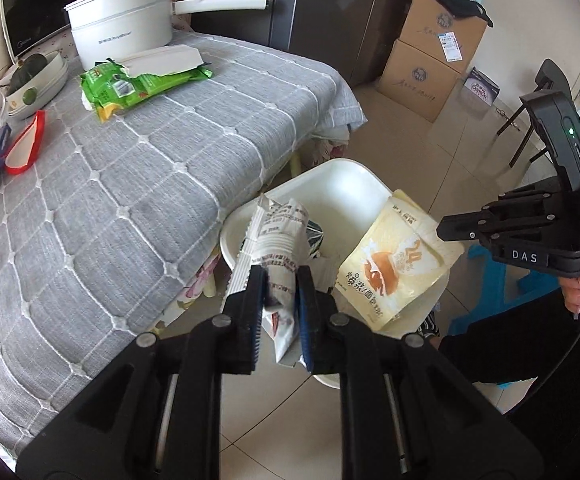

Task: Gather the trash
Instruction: 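Carry wrapper and cream bag over the white bin and open both tools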

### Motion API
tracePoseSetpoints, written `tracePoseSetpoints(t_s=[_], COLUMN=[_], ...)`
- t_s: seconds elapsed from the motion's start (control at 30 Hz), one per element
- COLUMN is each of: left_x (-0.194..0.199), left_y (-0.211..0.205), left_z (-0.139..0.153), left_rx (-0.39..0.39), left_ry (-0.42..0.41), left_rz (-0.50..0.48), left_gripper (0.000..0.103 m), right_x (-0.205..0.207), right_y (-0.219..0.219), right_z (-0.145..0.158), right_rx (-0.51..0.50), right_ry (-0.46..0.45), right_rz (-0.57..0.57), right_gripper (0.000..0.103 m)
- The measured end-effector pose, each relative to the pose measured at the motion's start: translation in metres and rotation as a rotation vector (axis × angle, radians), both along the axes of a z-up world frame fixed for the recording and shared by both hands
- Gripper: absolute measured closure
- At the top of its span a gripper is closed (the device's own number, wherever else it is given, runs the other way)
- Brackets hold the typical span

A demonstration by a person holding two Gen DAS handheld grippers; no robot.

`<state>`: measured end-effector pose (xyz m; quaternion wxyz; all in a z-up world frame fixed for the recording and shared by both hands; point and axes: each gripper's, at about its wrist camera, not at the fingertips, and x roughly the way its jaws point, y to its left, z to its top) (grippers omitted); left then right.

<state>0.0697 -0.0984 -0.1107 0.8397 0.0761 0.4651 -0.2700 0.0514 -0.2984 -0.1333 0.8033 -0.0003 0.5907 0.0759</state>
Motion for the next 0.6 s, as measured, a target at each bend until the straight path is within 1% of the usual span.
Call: tracePoseSetpoints(t_s=[0.17, 0.27, 0.33, 0.4, 0.43, 0.47, 0.53, 0.57, 0.6], left_x=[-0.001, 0.001, 0.001, 0.001, 0.001, 0.002, 0.003, 0.003, 0.004], left_y=[-0.014, -0.019, -0.022, -0.025, -0.026, -0.027, -0.028, -0.029, -0.029], left_z=[-0.008, -0.011, -0.012, -0.013, -0.014, -0.014, -0.015, -0.015, -0.015], left_rx=[0.02, 0.024, 0.027, 0.029, 0.03, 0.03, 0.024, 0.026, 0.026], left_ry=[0.002, 0.004, 0.004, 0.005, 0.005, 0.005, 0.008, 0.011, 0.011], left_rz=[-0.031, -0.044, -0.051, -0.056, -0.058, -0.061, -0.065, -0.064, -0.058], left_gripper=[0.084, 0.084, 0.084, 0.084, 0.083, 0.082, 0.077, 0.07, 0.067], right_x=[0.003, 0.005, 0.005, 0.006, 0.005, 0.005, 0.004, 0.004, 0.004], right_y=[-0.004, -0.012, -0.016, -0.021, -0.023, -0.025, -0.029, -0.031, -0.032], right_z=[-0.005, -0.001, 0.004, 0.007, 0.009, 0.01, 0.011, 0.012, 0.013], right_rx=[-0.001, 0.019, 0.021, 0.027, 0.03, 0.035, 0.041, 0.042, 0.043], right_ry=[0.014, 0.008, -0.005, -0.014, -0.017, -0.019, -0.023, -0.025, -0.027], right_rz=[-0.026, -0.063, -0.079, -0.098, -0.106, -0.114, -0.128, -0.134, -0.141], right_gripper=[0.099, 0.088, 0.084, 0.076, 0.074, 0.07, 0.068, 0.066, 0.063])
